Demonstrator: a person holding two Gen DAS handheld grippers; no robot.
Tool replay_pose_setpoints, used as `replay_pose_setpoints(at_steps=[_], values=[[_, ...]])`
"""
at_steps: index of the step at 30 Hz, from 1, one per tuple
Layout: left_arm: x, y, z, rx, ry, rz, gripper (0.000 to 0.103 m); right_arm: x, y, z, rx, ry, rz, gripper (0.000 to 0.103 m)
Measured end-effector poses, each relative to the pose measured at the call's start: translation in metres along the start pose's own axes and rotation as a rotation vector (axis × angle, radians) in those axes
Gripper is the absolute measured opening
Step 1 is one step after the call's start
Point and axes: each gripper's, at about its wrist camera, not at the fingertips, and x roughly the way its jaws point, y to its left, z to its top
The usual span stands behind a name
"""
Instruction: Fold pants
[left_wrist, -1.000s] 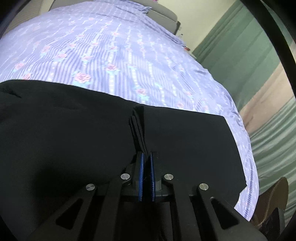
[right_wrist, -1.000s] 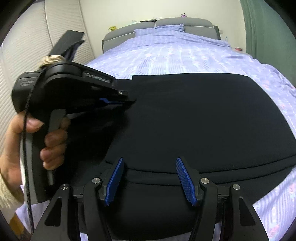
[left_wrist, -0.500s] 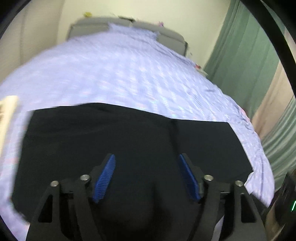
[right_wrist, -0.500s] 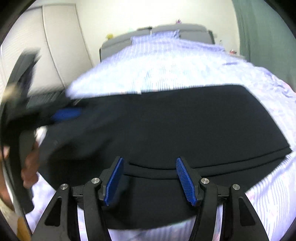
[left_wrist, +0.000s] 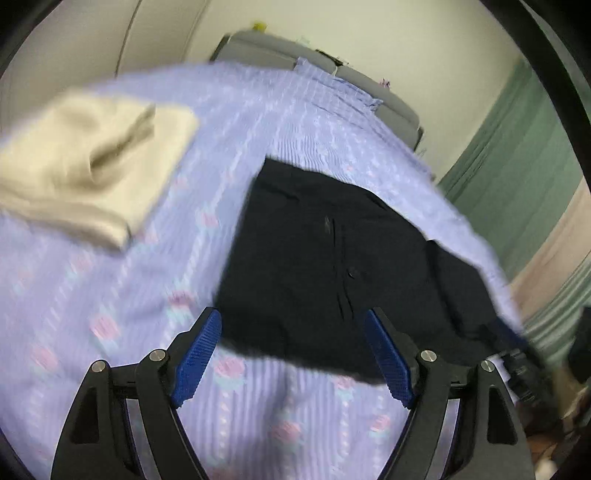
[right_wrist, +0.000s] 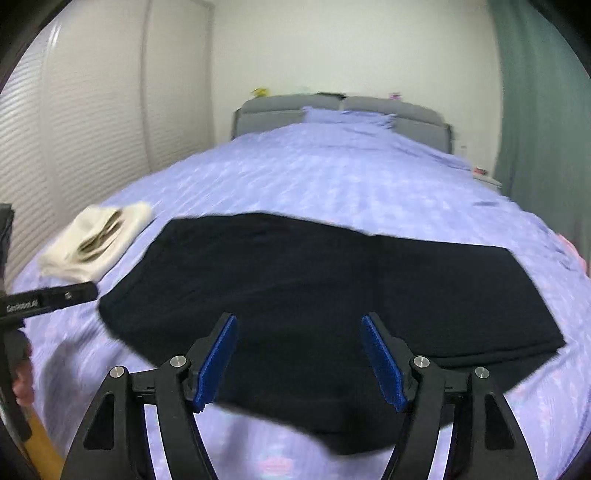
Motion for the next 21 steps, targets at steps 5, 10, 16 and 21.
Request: replay_pose_setpoints(at_steps=[5, 10, 16, 21], values=[[0.019, 0.035, -0.018, -0.201, 0.039, -0.131, 0.079, 0.005, 0.03, -0.009, -0.041, 0.027, 0.018, 0.07], [0.035, 0.052, -0.026, -0.302, 0.023, -0.182, 0.079, 0.016, 0.038, -0.015, -0.038, 0.065, 0.036, 0.07], [0.055, 0.059, -0.022, -0.434, -0.062, -0.25, 0.08, 0.026, 0.04, -0.02, -0.018, 0.095, 0.036, 0.07], [0.07, 0.05, -0.008, -0.459, -0.092, -0.233, 0.084, 0.03, 0.036, -0.02, 0.011, 0.091, 0.022, 0.07]])
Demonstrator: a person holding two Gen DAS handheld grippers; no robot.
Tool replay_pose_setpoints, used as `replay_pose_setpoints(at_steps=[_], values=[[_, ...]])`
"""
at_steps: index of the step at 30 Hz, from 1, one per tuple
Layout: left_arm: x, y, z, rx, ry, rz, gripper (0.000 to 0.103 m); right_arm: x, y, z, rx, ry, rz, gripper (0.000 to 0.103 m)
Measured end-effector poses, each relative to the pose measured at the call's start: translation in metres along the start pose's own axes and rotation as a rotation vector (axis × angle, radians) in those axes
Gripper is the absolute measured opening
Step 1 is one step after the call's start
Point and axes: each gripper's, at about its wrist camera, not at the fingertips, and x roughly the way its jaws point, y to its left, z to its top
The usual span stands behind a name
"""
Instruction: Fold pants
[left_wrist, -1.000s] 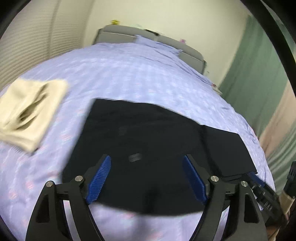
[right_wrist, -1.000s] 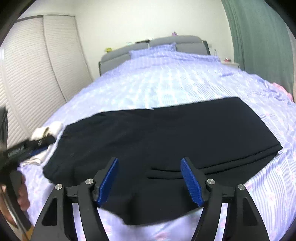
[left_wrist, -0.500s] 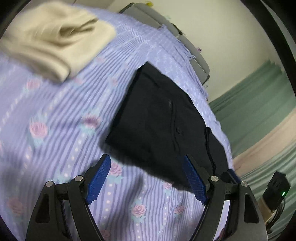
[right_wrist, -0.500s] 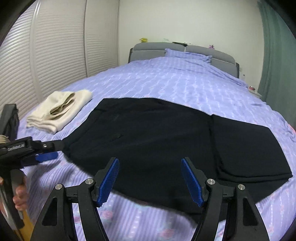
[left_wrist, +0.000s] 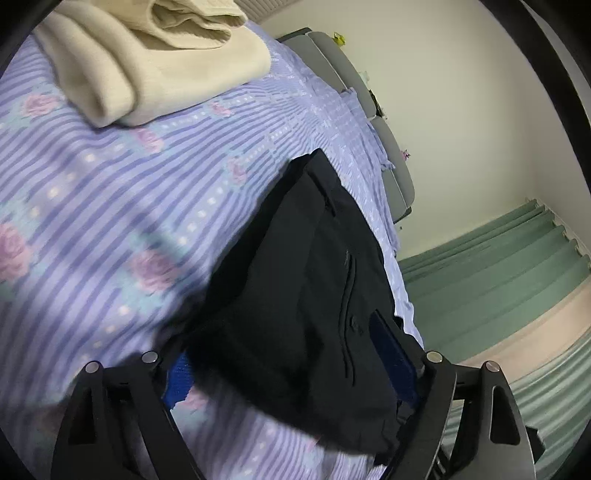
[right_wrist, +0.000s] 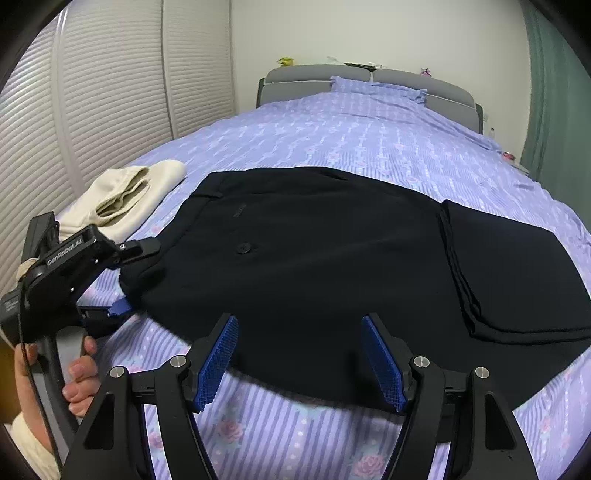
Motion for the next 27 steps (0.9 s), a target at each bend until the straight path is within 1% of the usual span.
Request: replay_pose_setpoints(at_steps=[2, 4, 5, 7, 9, 10, 14, 17, 18, 19, 20, 21, 22, 24, 25, 27], values=[[-0.001, -0.002, 0.0, -0.033, -0.016, -0.017, 0.083, 0.002, -0.005, 0.001, 0.024, -0.002, -0.007, 0.07], [-0.003, -0.007, -0.002, -0.05, -0.029, -0.029, 0.072, 0.006, -0.012, 0.004, 0.052, 0.005, -0.016, 0.07], [-0.007, -0.013, -0.003, -0.032, -0.047, -0.027, 0.07, 0.007, -0.016, 0.005, 0.068, 0.006, -0.013, 0.07], [-0.007, -0.021, -0.005, 0.015, -0.065, 0.0, 0.063, 0.008, -0.023, 0.007, 0.091, 0.003, -0.015, 0.071], [-0.005, -0.027, -0.005, 0.06, -0.078, 0.017, 0.063, 0.009, -0.029, 0.011, 0.108, -0.003, -0.025, 0.071], [-0.002, -0.027, -0.004, 0.066, -0.077, 0.025, 0.063, 0.01, -0.031, 0.013, 0.114, -0.005, -0.031, 0.071], [0.022, -0.008, 0.003, -0.054, -0.043, 0.017, 0.063, 0.015, -0.039, 0.022, 0.141, -0.003, -0.043, 0.071], [0.029, -0.001, 0.007, -0.115, -0.054, -0.002, 0.059, 0.016, -0.043, 0.028, 0.15, -0.005, -0.047, 0.071], [0.03, -0.001, 0.009, -0.127, -0.055, -0.007, 0.053, 0.016, -0.043, 0.03, 0.15, -0.006, -0.052, 0.071], [0.031, -0.002, 0.011, -0.137, -0.051, -0.009, 0.038, 0.016, -0.044, 0.031, 0.147, -0.006, -0.055, 0.071], [0.034, -0.002, 0.012, -0.139, -0.038, -0.012, 0.03, 0.016, -0.044, 0.032, 0.14, -0.006, -0.059, 0.071], [0.036, -0.004, 0.014, -0.133, -0.023, -0.015, 0.025, 0.016, -0.044, 0.032, 0.135, -0.006, -0.064, 0.071], [0.036, -0.009, 0.017, -0.117, -0.017, -0.011, 0.024, 0.015, -0.045, 0.033, 0.126, -0.007, -0.074, 0.071], [0.028, -0.03, 0.019, -0.025, -0.023, 0.029, 0.022, 0.011, -0.048, 0.033, 0.112, -0.011, -0.075, 0.071], [0.024, -0.043, 0.019, 0.028, -0.034, 0.046, 0.022, 0.007, -0.051, 0.033, 0.102, -0.016, -0.077, 0.071], [0.016, -0.082, 0.017, 0.172, -0.062, 0.104, 0.022, -0.002, -0.058, 0.034, 0.091, -0.026, -0.08, 0.07]])
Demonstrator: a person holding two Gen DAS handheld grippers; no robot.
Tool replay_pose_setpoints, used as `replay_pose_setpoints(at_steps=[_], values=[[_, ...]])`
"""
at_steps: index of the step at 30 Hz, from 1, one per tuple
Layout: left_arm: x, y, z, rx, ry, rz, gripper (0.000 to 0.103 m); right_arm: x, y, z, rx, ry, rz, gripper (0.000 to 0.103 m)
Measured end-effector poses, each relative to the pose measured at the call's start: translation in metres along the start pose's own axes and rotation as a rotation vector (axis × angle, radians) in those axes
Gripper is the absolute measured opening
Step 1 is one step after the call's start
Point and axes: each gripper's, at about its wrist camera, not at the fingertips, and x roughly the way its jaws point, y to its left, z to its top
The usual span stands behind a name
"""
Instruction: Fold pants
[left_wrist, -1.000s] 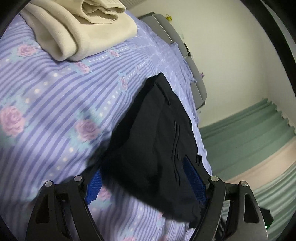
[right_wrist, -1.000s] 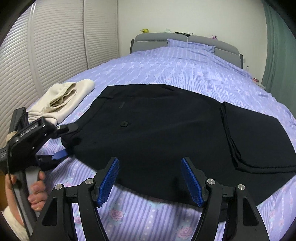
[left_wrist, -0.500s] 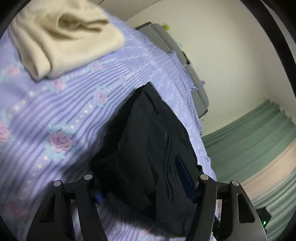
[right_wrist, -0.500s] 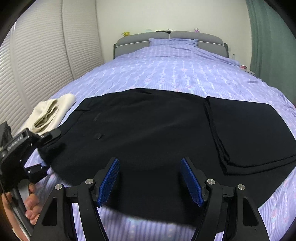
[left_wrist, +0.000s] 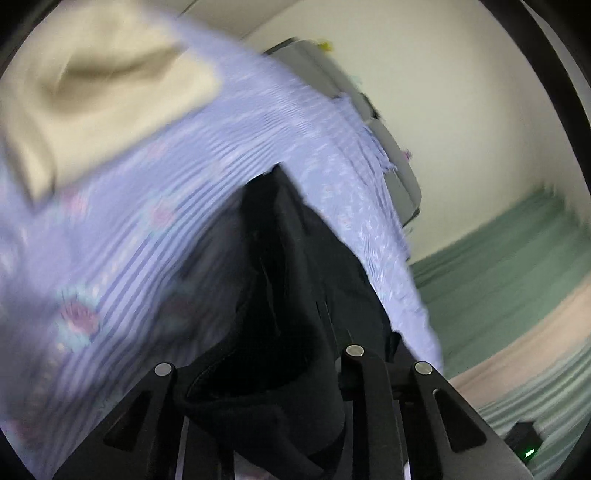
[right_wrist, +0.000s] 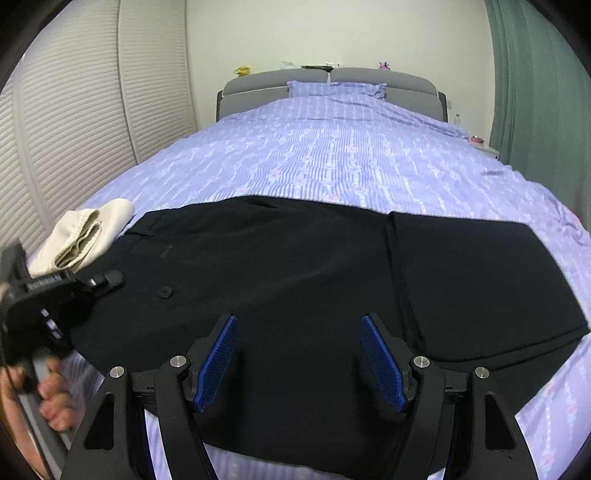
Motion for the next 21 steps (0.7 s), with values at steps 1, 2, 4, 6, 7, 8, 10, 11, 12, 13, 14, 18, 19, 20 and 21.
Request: replay_pose_setpoints(at_steps=[1, 2, 4, 6, 7, 8, 10, 11, 12, 13, 14, 18, 19, 20, 21], values=[[-0.005, -0.016, 0.001, 0.057, -0.018, 0.012, 0.022, -0.006, -0.006, 0.001, -0.005, -0.009, -0.005, 0.07], [-0.011, -0.04, 0.001, 0.138, -0.04, 0.028, 0.022, -0.013, -0.013, 0.003, -0.009, -0.02, -0.011, 0.07], [-0.018, -0.076, -0.001, 0.246, -0.074, 0.041, 0.021, -0.026, -0.027, 0.006, -0.013, -0.04, -0.016, 0.07], [-0.021, -0.117, -0.005, 0.353, -0.091, 0.049, 0.021, -0.042, -0.048, 0.011, -0.004, -0.057, -0.029, 0.071], [-0.02, -0.133, -0.007, 0.39, -0.094, 0.049, 0.021, -0.05, -0.059, 0.013, 0.008, -0.072, -0.028, 0.071], [-0.017, -0.154, -0.011, 0.432, -0.094, 0.047, 0.021, -0.055, -0.068, 0.016, 0.017, -0.081, -0.026, 0.071], [-0.01, -0.185, -0.017, 0.5, -0.093, 0.059, 0.02, -0.069, -0.096, 0.022, 0.043, -0.1, -0.037, 0.071], [-0.007, -0.203, -0.026, 0.543, -0.093, 0.057, 0.02, -0.074, -0.107, 0.024, 0.051, -0.108, -0.046, 0.071], [-0.004, -0.216, -0.031, 0.564, -0.089, 0.053, 0.02, -0.078, -0.117, 0.025, 0.056, -0.112, -0.058, 0.071], [0.0, -0.228, -0.035, 0.583, -0.081, 0.05, 0.02, -0.084, -0.131, 0.026, 0.061, -0.114, -0.078, 0.071], [0.007, -0.247, -0.039, 0.611, -0.076, 0.049, 0.02, -0.09, -0.144, 0.027, 0.066, -0.121, -0.095, 0.071], [0.028, -0.294, -0.059, 0.674, -0.062, 0.022, 0.02, -0.112, -0.191, 0.024, 0.091, -0.142, -0.136, 0.071], [0.032, -0.305, -0.066, 0.685, -0.054, 0.013, 0.02, -0.118, -0.202, 0.022, 0.099, -0.149, -0.143, 0.071], [0.042, -0.32, -0.074, 0.702, -0.041, 0.005, 0.02, -0.122, -0.212, 0.021, 0.105, -0.155, -0.151, 0.071], [0.05, -0.331, -0.081, 0.716, -0.029, 0.001, 0.02, -0.126, -0.222, 0.019, 0.112, -0.159, -0.16, 0.071]])
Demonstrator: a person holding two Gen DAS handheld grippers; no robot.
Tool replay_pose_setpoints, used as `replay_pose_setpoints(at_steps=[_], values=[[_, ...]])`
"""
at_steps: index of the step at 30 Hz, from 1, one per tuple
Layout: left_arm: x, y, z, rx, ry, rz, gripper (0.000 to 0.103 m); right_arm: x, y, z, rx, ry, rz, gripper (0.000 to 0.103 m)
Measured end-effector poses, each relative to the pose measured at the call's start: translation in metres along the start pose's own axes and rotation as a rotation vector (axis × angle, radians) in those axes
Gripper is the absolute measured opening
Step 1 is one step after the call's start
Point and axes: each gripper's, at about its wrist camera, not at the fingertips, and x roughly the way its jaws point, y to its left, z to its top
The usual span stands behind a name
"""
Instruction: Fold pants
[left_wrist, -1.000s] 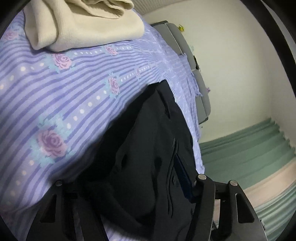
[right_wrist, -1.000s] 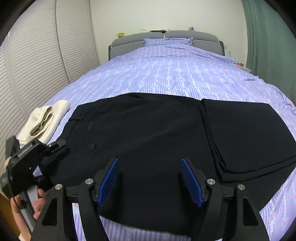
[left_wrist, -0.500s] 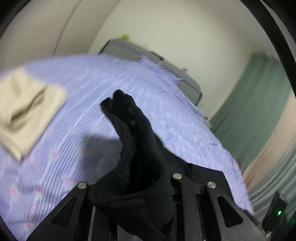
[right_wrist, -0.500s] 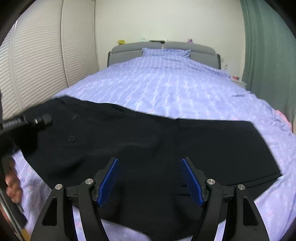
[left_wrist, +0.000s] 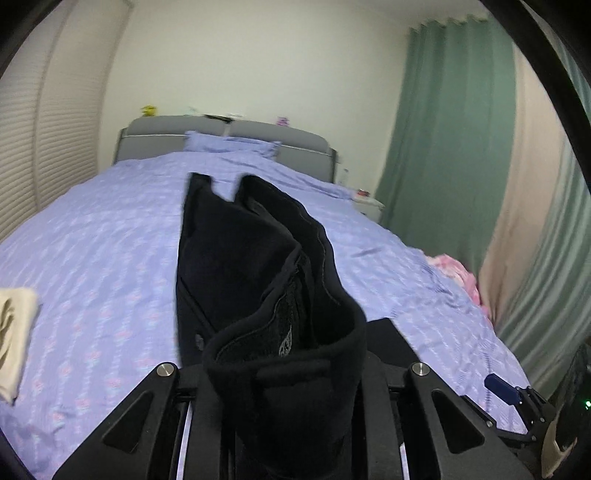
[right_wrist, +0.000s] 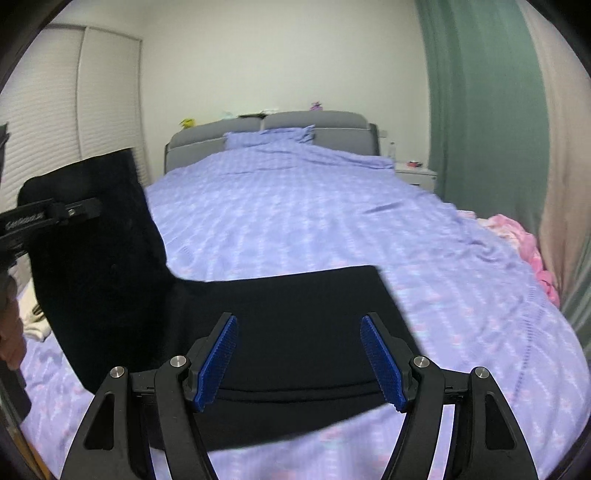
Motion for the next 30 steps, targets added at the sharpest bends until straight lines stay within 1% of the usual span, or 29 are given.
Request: replay_pose_setpoints(at_steps=[2, 4, 6, 10, 12, 15, 18, 20, 21, 22, 23, 24, 26, 27, 30], values=[[0.019, -0.029, -0.001, 0.02, 0.034, -0.016, 0.02, -0.004, -0.025, -0.003, 0.013, -0.003, -0.024, 0.071], [0.041, -0.057, -0.007, 0.042, 0.068, -0.018, 0.02, -0.006, -0.049, -0.007, 0.027, -0.002, -0.046, 0.071], [0.066, -0.087, -0.019, 0.077, 0.099, -0.026, 0.02, -0.006, -0.072, -0.012, 0.045, 0.001, -0.069, 0.071], [0.113, -0.134, -0.048, 0.099, 0.176, -0.092, 0.02, 0.003, -0.115, -0.028, 0.096, 0.043, -0.109, 0.071], [0.126, -0.158, -0.063, 0.142, 0.205, -0.1, 0.02, 0.006, -0.133, -0.036, 0.126, 0.063, -0.116, 0.071], [0.146, -0.187, -0.088, 0.235, 0.233, -0.042, 0.02, 0.007, -0.156, -0.051, 0.162, 0.082, -0.128, 0.071], [0.162, -0.204, -0.108, 0.283, 0.27, -0.009, 0.021, 0.007, -0.174, -0.065, 0.191, 0.098, -0.145, 0.071], [0.168, -0.212, -0.12, 0.316, 0.297, 0.011, 0.026, 0.008, -0.183, -0.073, 0.22, 0.11, -0.144, 0.071], [0.169, -0.215, -0.124, 0.332, 0.307, 0.02, 0.03, 0.008, -0.187, -0.076, 0.23, 0.114, -0.143, 0.071], [0.17, -0.218, -0.127, 0.345, 0.318, 0.028, 0.043, 0.008, -0.19, -0.079, 0.237, 0.118, -0.146, 0.071], [0.168, -0.218, -0.129, 0.34, 0.326, 0.019, 0.053, 0.009, -0.192, -0.081, 0.241, 0.121, -0.152, 0.071], [0.165, -0.218, -0.128, 0.321, 0.324, -0.004, 0.067, 0.009, -0.193, -0.082, 0.244, 0.123, -0.161, 0.071], [0.153, -0.217, -0.126, 0.274, 0.303, -0.058, 0.073, 0.008, -0.197, -0.083, 0.251, 0.125, -0.172, 0.071], [0.148, -0.217, -0.124, 0.267, 0.298, -0.066, 0.078, 0.006, -0.198, -0.083, 0.256, 0.122, -0.174, 0.071], [0.12, -0.209, -0.117, 0.25, 0.256, -0.091, 0.083, -0.003, -0.2, -0.081, 0.271, 0.097, -0.172, 0.071]])
